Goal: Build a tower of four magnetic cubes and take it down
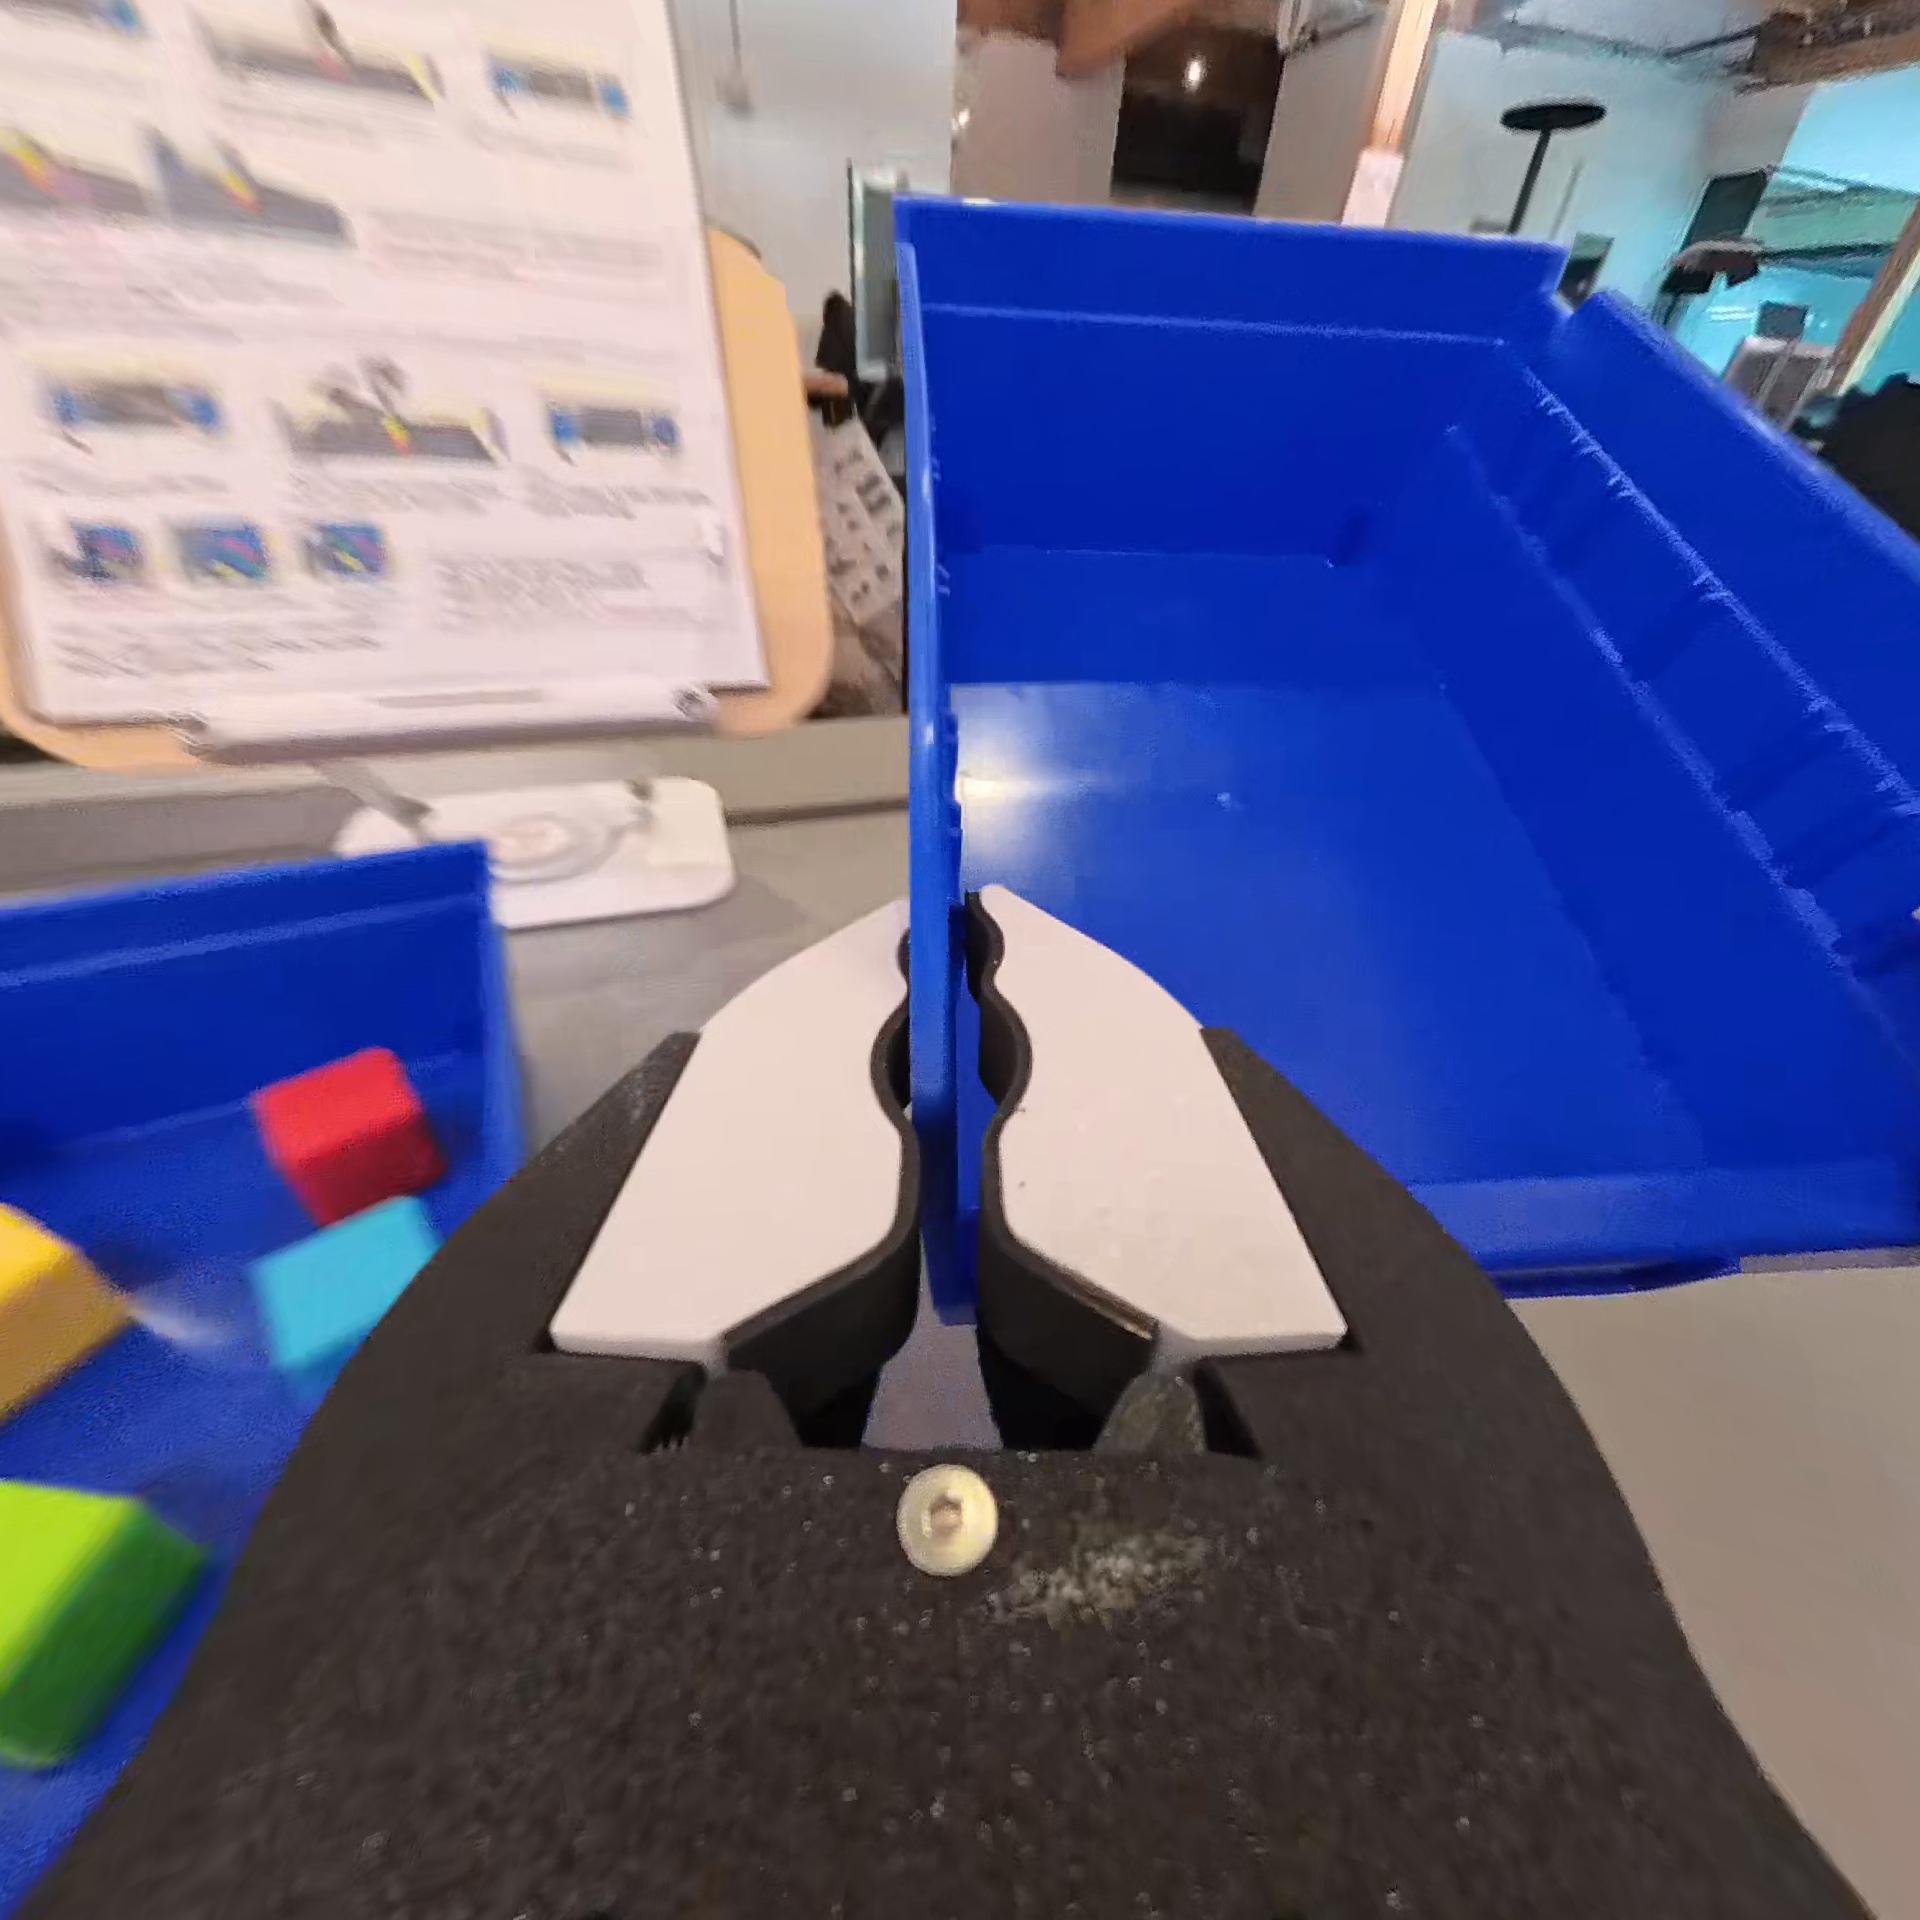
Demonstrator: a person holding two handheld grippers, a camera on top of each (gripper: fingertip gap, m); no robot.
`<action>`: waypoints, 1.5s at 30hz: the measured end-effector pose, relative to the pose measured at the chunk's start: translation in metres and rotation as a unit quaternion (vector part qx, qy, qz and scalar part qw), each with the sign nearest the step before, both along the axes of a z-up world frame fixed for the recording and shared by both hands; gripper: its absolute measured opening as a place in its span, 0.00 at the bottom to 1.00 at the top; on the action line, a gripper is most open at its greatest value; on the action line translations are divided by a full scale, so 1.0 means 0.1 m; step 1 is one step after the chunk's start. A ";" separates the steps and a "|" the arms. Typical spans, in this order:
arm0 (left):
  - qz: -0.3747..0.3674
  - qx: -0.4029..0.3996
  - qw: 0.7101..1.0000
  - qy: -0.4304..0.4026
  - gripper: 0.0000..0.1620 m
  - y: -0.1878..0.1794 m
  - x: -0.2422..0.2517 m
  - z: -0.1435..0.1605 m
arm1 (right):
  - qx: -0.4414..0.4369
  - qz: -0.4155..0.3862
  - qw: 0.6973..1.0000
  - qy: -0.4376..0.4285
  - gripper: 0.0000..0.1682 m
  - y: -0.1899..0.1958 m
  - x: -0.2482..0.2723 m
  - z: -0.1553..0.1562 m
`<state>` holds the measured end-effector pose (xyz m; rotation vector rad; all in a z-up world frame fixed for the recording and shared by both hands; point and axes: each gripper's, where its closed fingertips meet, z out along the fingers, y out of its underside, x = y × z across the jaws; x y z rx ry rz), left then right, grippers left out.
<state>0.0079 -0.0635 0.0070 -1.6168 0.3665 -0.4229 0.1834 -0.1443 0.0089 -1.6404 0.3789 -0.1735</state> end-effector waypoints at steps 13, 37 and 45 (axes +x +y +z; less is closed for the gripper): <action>-0.004 -0.151 0.988 0.038 0.03 0.04 0.83 -1.19 | -0.114 0.034 0.987 0.104 0.03 0.24 0.85 -1.25; -0.016 -0.079 0.994 0.079 0.43 0.00 -2.27 -0.28 | 0.023 0.151 0.988 -0.004 0.32 0.20 -0.54 0.18; 0.048 -0.154 0.986 0.037 0.43 0.10 -2.87 -1.13 | -0.072 0.263 0.962 0.004 0.35 0.66 -2.63 -0.98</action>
